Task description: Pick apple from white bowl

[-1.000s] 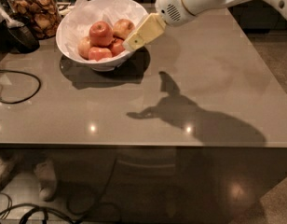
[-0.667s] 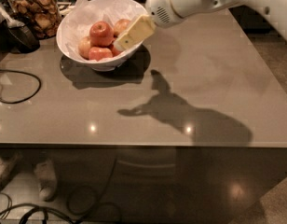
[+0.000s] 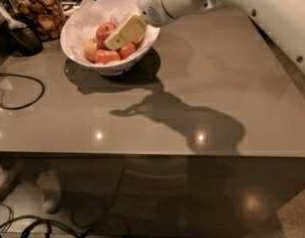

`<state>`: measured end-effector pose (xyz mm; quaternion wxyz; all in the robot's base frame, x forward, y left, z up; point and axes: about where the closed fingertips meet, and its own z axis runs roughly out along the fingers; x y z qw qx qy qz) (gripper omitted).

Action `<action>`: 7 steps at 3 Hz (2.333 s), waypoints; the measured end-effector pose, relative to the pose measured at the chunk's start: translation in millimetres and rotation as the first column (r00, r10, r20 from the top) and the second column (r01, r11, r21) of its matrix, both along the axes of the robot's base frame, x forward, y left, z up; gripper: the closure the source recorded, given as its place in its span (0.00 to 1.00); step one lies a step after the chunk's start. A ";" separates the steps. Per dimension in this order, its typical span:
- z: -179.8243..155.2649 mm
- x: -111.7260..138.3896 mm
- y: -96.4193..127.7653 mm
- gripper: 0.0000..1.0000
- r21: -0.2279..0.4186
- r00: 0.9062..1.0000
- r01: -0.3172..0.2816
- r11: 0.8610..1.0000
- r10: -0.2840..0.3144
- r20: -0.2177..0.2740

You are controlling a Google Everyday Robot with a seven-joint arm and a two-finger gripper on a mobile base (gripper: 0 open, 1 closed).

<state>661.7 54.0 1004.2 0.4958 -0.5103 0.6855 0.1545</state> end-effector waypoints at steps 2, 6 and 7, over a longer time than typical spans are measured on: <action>5.4 24.1 20.3 0.00 -0.009 0.999 -0.031 0.999 0.031 0.023; -40.0 49.4 25.6 0.14 -0.013 0.999 -0.007 1.000 0.006 -0.044; -48.1 50.3 28.6 0.14 -0.013 0.998 -0.009 1.000 0.009 -0.060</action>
Offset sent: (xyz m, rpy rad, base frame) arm 0.0399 0.0215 0.0101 -0.0085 -0.0408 0.0277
